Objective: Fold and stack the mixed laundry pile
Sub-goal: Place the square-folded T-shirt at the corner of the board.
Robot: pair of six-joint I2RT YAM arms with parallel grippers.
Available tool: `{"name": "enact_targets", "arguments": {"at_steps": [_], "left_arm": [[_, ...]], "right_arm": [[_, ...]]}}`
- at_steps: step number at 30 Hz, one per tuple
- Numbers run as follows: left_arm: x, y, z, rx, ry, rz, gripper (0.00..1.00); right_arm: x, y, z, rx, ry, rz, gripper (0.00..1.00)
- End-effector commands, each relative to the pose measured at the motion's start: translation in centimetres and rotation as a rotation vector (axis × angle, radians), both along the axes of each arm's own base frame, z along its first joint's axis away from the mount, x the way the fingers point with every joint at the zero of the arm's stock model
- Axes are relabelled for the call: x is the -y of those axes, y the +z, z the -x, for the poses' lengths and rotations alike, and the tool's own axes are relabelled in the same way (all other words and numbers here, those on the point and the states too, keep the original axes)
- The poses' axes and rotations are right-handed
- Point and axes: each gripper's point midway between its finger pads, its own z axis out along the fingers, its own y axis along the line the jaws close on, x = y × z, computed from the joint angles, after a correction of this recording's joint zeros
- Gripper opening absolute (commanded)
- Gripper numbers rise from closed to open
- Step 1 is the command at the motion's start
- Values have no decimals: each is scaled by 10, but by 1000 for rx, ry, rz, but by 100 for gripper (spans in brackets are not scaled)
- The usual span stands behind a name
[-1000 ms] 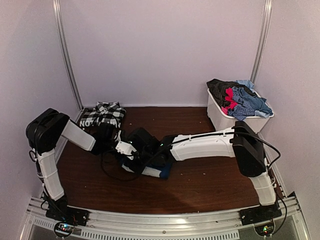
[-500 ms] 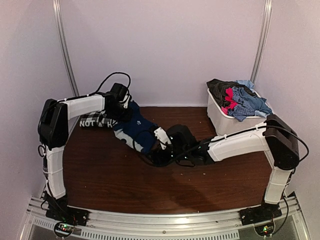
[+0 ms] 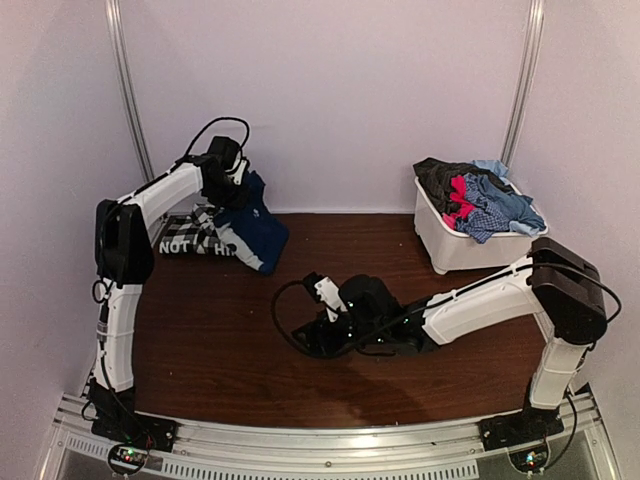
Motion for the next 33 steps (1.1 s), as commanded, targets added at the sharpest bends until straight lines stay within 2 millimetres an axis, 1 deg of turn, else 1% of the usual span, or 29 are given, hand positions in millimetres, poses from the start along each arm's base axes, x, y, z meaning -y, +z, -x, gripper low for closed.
{"name": "enact_targets", "arguments": {"at_steps": [1, 5, 13, 20, 22, 25, 33], "left_arm": [[-13, 26, -12, 57, -2, -2, 0], [-18, 42, -16, 86, -2, -1, 0], [-21, 78, -10, 134, -13, 14, 0], [-32, 101, -8, 164, -1, 42, 0], [-35, 106, -7, 171, -3, 53, 0], [-40, 109, -9, 175, 3, 66, 0], [-59, 109, -20, 195, 15, 96, 0]], "right_arm": [[0, 15, 1, 11, -5, -51, 80], [0, 14, 2, 9, -1, -49, 80], [-3, 13, 2, 4, 7, -51, 80], [-5, 10, 3, 0, 15, -46, 81], [-5, 9, 3, -2, 14, -45, 81], [-6, 8, 3, -6, 16, -44, 81], [-8, 3, 3, -14, 19, -31, 81]]}}
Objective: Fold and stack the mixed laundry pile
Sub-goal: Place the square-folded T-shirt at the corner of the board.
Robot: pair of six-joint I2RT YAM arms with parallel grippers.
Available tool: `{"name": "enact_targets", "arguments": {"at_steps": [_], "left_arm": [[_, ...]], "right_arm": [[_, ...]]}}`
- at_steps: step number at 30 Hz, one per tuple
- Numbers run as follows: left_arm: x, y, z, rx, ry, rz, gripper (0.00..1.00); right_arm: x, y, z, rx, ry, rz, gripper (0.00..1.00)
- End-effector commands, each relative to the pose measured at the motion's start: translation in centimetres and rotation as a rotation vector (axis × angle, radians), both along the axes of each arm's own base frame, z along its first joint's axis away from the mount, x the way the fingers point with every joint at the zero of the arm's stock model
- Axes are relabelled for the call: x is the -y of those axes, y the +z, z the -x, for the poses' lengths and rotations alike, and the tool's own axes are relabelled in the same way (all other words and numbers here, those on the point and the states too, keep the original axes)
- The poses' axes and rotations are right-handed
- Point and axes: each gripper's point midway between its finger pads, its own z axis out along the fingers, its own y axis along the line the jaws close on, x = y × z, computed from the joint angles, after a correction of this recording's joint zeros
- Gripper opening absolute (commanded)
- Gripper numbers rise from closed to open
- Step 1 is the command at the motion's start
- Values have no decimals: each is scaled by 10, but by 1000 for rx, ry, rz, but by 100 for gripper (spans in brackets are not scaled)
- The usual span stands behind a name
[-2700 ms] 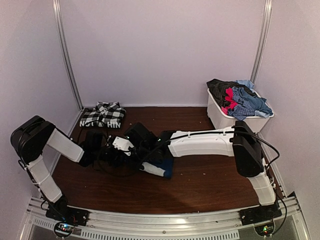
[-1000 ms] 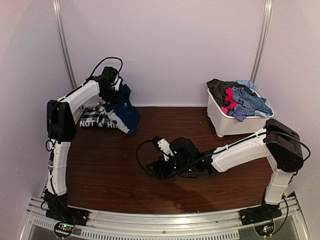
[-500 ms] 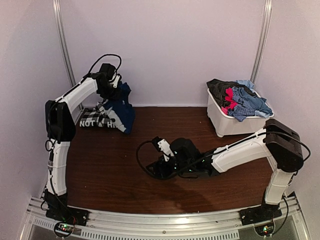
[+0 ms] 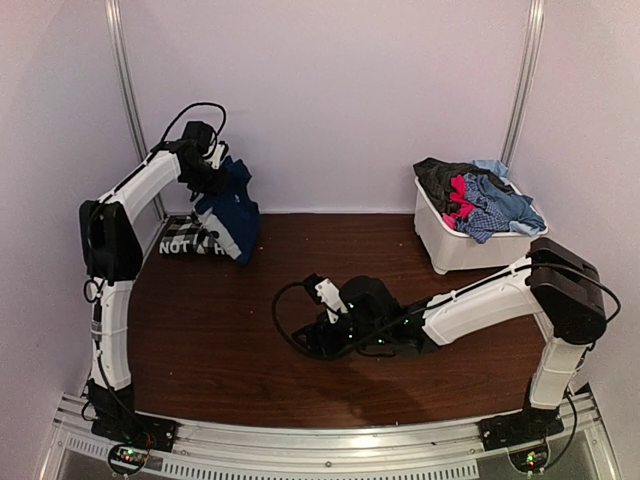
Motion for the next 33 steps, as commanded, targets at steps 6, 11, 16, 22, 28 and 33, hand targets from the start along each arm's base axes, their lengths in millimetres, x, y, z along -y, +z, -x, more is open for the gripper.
{"name": "enact_targets", "arguments": {"at_steps": [6, 11, 16, 22, 28, 33], "left_arm": [[-23, 59, -20, 170, -1, 98, 0], [-49, 30, -32, 138, 33, 145, 0], [-75, -11, -41, 98, 91, 128, 0], [-110, -39, -57, 116, 170, 112, 0], [-143, -73, -65, 83, 259, 104, 0], [-179, -112, -59, 22, 399, 97, 0]], "right_arm": [[-11, 1, -2, -4, 10, -6, 81], [-10, -2, -2, -6, 10, 5, 81], [-10, -5, -2, -11, 9, 14, 81], [-11, -8, -2, -18, 12, 24, 81], [-10, -6, -4, -13, 6, 31, 82], [-6, 0, -6, -2, -10, 42, 82]]}}
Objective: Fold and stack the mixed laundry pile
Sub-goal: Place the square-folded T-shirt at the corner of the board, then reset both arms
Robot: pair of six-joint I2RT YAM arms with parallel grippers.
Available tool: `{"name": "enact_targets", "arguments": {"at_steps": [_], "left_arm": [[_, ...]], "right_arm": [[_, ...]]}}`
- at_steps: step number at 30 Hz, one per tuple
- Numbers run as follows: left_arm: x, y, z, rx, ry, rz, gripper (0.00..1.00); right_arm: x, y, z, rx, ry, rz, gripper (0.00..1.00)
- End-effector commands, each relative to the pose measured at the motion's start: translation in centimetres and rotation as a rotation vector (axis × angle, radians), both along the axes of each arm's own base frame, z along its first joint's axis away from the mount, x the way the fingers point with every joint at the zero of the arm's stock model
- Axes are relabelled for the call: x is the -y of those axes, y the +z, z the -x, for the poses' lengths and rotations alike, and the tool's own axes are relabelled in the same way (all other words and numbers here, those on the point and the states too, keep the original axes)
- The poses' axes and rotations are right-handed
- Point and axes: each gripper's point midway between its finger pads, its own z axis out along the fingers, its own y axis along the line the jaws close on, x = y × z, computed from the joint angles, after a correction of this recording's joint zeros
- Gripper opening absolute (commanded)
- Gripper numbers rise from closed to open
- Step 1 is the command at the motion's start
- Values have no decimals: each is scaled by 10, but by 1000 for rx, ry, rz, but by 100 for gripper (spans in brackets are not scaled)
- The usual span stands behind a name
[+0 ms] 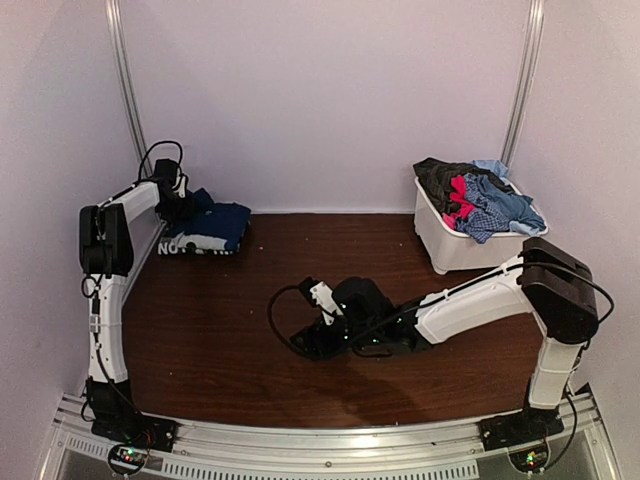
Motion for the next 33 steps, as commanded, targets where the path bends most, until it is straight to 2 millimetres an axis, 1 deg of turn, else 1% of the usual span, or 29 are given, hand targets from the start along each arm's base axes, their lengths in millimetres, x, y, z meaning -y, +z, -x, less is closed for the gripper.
{"name": "enact_targets", "arguments": {"at_steps": [1, 3, 4, 5, 7, 9, 10, 12, 15, 16, 18, 19, 20, 22, 24, 28, 29, 31, 33], "left_arm": [[-43, -8, -11, 47, 156, 1, 5], [-52, -18, -8, 25, 186, 20, 33], [-55, -20, -7, 21, 192, 33, 42], [-58, -21, -6, 20, 199, 42, 47], [-67, -14, -6, 27, 217, 56, 53], [-76, -4, -7, 34, 239, 47, 57], [-82, 1, -6, 34, 256, 34, 61], [-92, 12, -4, 37, 281, 13, 68], [-99, 24, -2, 42, 286, 1, 72], [-97, 31, -2, 51, 273, 2, 74], [-94, 41, 0, 64, 259, 4, 78], [-94, 47, 1, 71, 257, 2, 80], [-94, 54, 3, 79, 253, -1, 84], [-91, 70, 5, 101, 239, -3, 96], [-88, 87, 8, 126, 223, 1, 98], [-68, 128, 11, 192, 149, 7, 98], [-63, 143, 14, 213, 139, 5, 98], [-48, 165, 20, 243, 119, 1, 98], [-26, 185, 27, 272, 80, -11, 98]], "right_arm": [[-1, 15, -5, 29, -13, -4, 82], [0, 19, -5, 38, -16, -1, 83], [1, 22, -6, 44, -17, 0, 83], [3, 25, -6, 52, -21, 4, 83], [8, 33, -10, 75, -36, 12, 84], [15, 45, -15, 101, -59, 16, 85], [19, 53, -18, 111, -66, 10, 85], [32, 68, -28, 136, -109, -2, 87], [56, 91, -44, 160, -176, -35, 91], [66, 100, -49, 169, -199, -53, 93], [89, 113, -59, 187, -258, -74, 99], [99, 122, -64, 203, -281, -91, 100], [109, 129, -67, 214, -300, -102, 100], [131, 142, -75, 233, -343, -120, 100], [152, 154, -82, 256, -379, -124, 100], [189, 181, -93, 321, -450, -114, 100], [198, 188, -97, 339, -471, -110, 100], [213, 200, -102, 363, -498, -96, 100], [230, 209, -109, 373, -538, -78, 100]]}}
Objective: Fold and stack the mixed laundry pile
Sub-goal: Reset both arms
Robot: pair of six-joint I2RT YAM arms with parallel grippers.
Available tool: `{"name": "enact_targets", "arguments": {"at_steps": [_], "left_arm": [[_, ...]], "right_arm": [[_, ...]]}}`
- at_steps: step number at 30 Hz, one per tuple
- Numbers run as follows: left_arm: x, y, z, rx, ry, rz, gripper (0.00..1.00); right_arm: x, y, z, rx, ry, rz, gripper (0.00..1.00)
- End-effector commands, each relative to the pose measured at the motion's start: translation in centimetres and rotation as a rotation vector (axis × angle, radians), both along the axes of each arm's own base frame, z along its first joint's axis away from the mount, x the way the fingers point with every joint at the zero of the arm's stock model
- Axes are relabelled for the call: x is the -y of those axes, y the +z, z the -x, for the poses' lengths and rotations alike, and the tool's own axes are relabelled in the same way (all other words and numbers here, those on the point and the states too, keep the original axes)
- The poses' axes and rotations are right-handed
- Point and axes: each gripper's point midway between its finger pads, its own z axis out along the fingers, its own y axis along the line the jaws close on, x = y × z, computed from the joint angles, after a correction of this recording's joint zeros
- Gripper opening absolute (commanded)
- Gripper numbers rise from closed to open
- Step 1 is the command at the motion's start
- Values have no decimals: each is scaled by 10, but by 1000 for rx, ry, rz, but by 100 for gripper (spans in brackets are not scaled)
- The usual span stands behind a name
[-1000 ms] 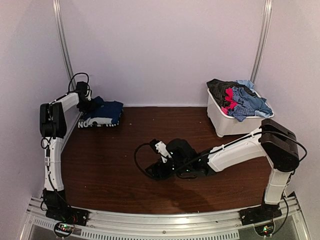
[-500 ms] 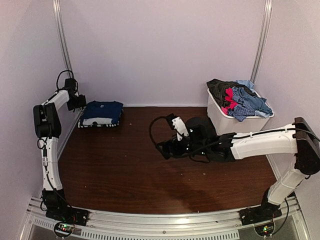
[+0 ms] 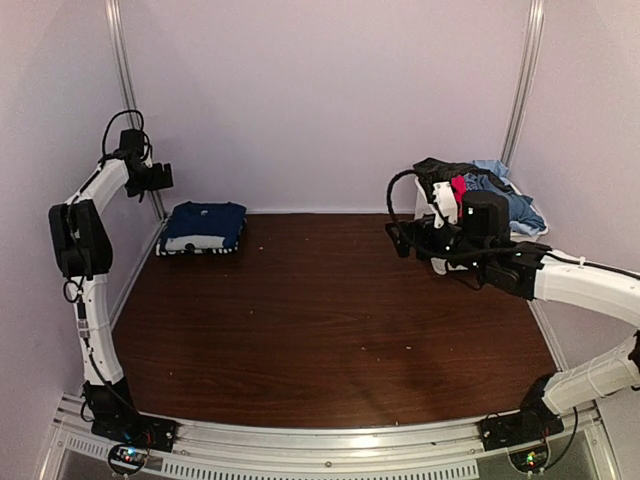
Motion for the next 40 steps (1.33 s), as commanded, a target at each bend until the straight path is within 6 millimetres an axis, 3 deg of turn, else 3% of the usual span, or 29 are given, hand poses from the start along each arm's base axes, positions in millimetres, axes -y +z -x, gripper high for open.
{"name": "enact_targets", "arguments": {"at_steps": [1, 3, 6, 10, 14, 18, 19, 24, 27, 30, 33, 35, 40], "left_arm": [[56, 87, 15, 149, -116, -52, 98], [76, 104, 23, 172, -133, -83, 98], [129, 125, 38, 205, -220, -91, 98], [194, 133, 67, 207, -369, -70, 98], [271, 123, 113, 181, -518, -267, 98], [319, 77, 161, 105, -620, -267, 98], [323, 49, 174, 55, -638, -256, 98], [334, -26, 228, -27, -681, -176, 98], [329, -62, 250, -79, -666, -140, 98], [324, -88, 266, -106, -642, -123, 98], [312, -104, 271, -129, -587, -135, 98], [310, -104, 272, -113, -573, -122, 98], [308, -81, 265, -48, -544, -107, 98]], "right_arm": [[37, 23, -12, 31, -88, 53, 100], [47, 35, -15, 52, -115, 55, 100], [56, 48, -18, 84, -135, 81, 100], [50, 47, -22, 54, -103, 127, 100], [6, 7, -22, -68, 124, 166, 100], [-18, -39, -23, -180, 211, 129, 100], [-23, -52, -22, -207, 230, 115, 100], [-35, -110, -8, -314, 267, 47, 100], [-38, -140, 1, -375, 276, 45, 100], [-40, -157, 8, -409, 283, 38, 100], [-39, -163, 10, -424, 274, 36, 100], [-39, -164, 9, -427, 268, 38, 99], [-36, -159, 2, -444, 226, 53, 100]]}}
